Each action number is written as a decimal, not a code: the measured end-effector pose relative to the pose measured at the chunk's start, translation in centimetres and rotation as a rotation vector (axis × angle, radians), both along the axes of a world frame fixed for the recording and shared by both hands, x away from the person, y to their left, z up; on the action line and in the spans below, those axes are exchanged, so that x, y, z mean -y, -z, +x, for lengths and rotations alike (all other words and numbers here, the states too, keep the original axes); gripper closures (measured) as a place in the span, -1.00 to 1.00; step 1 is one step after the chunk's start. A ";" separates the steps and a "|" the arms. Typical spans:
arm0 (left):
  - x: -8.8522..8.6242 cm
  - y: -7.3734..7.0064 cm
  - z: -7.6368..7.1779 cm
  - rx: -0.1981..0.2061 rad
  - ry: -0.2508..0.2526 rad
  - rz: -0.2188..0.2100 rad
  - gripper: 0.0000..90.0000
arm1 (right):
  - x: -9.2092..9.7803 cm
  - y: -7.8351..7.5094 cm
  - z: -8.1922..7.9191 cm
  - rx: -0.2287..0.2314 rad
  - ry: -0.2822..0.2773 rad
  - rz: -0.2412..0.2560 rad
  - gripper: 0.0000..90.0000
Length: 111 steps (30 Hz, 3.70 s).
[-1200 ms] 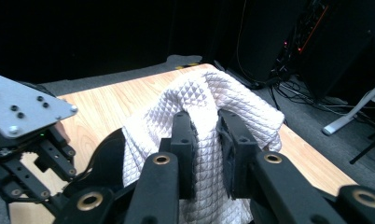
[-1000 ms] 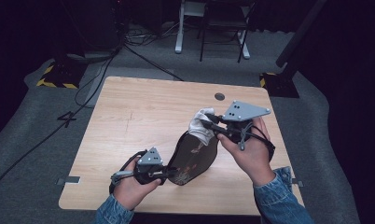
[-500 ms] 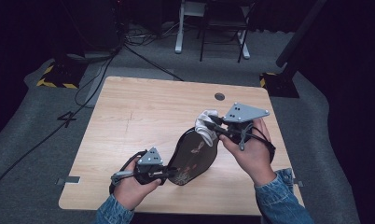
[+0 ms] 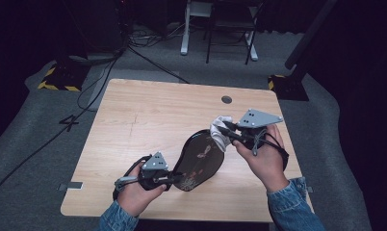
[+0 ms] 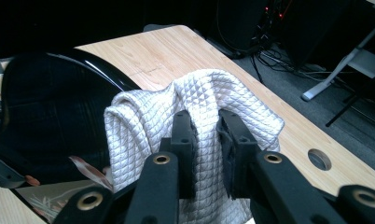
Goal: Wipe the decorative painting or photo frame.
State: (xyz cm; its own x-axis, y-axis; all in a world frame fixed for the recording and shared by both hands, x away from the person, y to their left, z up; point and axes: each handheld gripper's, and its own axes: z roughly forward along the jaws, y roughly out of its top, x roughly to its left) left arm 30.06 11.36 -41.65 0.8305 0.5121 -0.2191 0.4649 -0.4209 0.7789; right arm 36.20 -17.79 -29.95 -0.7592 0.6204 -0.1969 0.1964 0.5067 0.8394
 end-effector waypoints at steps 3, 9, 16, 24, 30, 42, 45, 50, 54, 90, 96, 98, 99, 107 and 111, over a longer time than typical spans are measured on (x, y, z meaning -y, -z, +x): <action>0.0 0.0 0.0 0.000 0.000 -0.002 0.73 | 0.3 0.2 0.1 -0.003 0.008 0.003 0.72; 0.0 0.0 0.0 0.000 0.000 -0.001 0.73 | 0.9 0.6 0.3 -0.012 0.026 0.004 0.72; 0.0 0.0 0.0 -0.001 -0.001 -0.001 0.73 | 1.7 1.2 0.7 -0.022 0.050 0.001 0.72; 0.0 0.0 0.0 0.000 -0.002 -0.002 0.74 | 2.6 2.0 1.0 -0.036 0.076 0.005 0.72; 0.0 0.0 0.0 -0.001 -0.002 -0.002 0.74 | 3.1 2.6 1.1 -0.046 0.087 0.007 0.72; 0.0 0.0 0.0 -0.002 0.001 0.001 0.73 | 3.7 3.6 1.1 -0.063 0.103 0.010 0.72; 0.0 0.0 0.0 -0.004 -0.001 0.001 0.73 | 3.9 4.0 1.1 -0.067 0.107 0.007 0.72; 0.0 0.0 0.0 -0.006 0.001 0.001 0.73 | 4.2 4.5 1.0 -0.078 0.116 0.002 0.71; 0.0 0.0 0.0 -0.007 0.000 0.001 0.73 | 4.3 4.8 1.0 -0.084 0.118 0.004 0.71; 0.0 0.0 0.1 -0.004 0.004 0.005 0.73 | 4.2 9.2 0.9 -0.171 0.114 -0.022 0.71; 0.0 0.0 0.1 -0.004 0.004 0.004 0.73 | 4.1 9.7 0.7 -0.182 0.111 -0.030 0.71; 0.0 0.0 0.1 -0.004 0.004 0.005 0.73 | 4.0 10.2 0.7 -0.188 0.110 -0.034 0.71; 0.0 0.0 0.1 -0.004 0.004 0.005 0.73 | 4.0 10.3 0.6 -0.191 0.110 -0.037 0.71; 0.0 0.0 0.1 -0.003 0.004 0.004 0.73 | 4.1 11.4 0.5 -0.209 0.112 -0.049 0.71; 0.0 0.0 0.1 -0.003 0.004 0.004 0.73 | 4.1 11.9 0.4 -0.219 0.116 -0.057 0.70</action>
State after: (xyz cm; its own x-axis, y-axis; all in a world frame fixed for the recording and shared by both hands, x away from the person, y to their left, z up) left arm 30.14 11.37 -41.66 0.8322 0.5093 -0.2192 0.4652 -0.4262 0.7759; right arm 36.63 -21.89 -41.83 -0.7122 0.6982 -0.0728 0.4296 0.5156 0.7414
